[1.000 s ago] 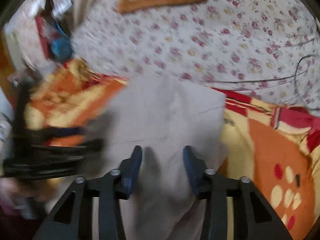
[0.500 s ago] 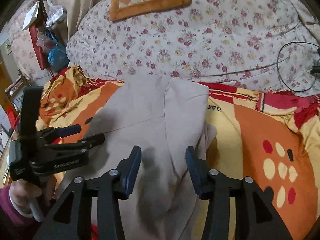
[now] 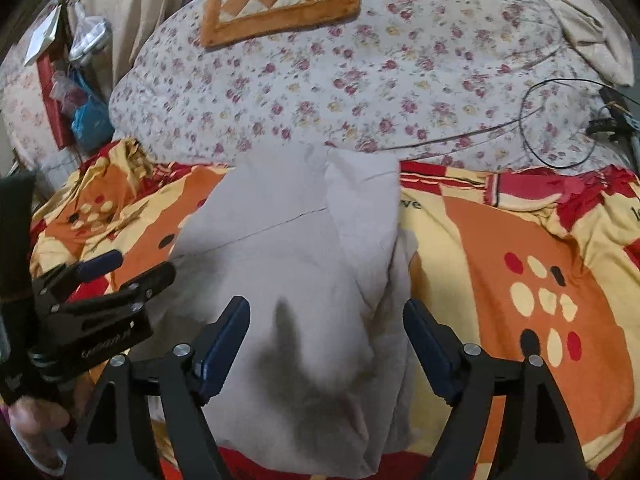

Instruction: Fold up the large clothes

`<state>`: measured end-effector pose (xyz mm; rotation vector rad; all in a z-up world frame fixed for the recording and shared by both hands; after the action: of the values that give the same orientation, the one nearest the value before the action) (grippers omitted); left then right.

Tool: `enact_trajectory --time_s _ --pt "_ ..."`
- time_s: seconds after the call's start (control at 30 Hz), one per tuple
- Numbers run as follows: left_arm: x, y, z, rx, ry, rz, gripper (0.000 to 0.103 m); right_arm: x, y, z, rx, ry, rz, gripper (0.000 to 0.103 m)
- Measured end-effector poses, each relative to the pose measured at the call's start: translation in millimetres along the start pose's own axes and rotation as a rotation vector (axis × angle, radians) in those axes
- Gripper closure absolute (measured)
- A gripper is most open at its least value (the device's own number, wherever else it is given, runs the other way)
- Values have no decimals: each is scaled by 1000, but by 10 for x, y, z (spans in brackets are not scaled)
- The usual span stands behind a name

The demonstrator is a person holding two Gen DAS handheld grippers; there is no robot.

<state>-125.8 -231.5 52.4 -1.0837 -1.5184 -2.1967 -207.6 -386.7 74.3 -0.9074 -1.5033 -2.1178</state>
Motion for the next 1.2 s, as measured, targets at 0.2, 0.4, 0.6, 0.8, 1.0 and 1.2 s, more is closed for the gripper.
enact_trajectory --time_s 0.2,0.4,0.6,0.8,1.0,1.2 --pt "26 -2 1 3 8 -17 25 -33 10 -8 -17 -4 13 21" --pt "13 -16 43 13 13 -18 25 -66 15 64 1 -6 13 21" --pt "3 -24 84 23 23 -20 25 -102 34 72 6 -13 14 21" --pt "-5 -26 95 22 28 -21 25 -142 48 73 4 -12 19 21" --pt "-29 -34 92 26 26 -15 25 -197 48 95 26 -19 24 21" --pt "-60 -43 101 27 25 -10 25 -226 77 111 35 -21 15 21"
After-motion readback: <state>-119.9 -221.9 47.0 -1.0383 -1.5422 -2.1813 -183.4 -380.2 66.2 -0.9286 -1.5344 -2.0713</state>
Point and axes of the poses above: each gripper's, at about its wrist camera, not at the fingertips, and x roughly against the way its jaws point, z to its left, y to its top, the point moved 9 cm from there along -x, roughly the way its jaws point, and after that the axes turned 11 degrees about -x, right-handed, at the moved point
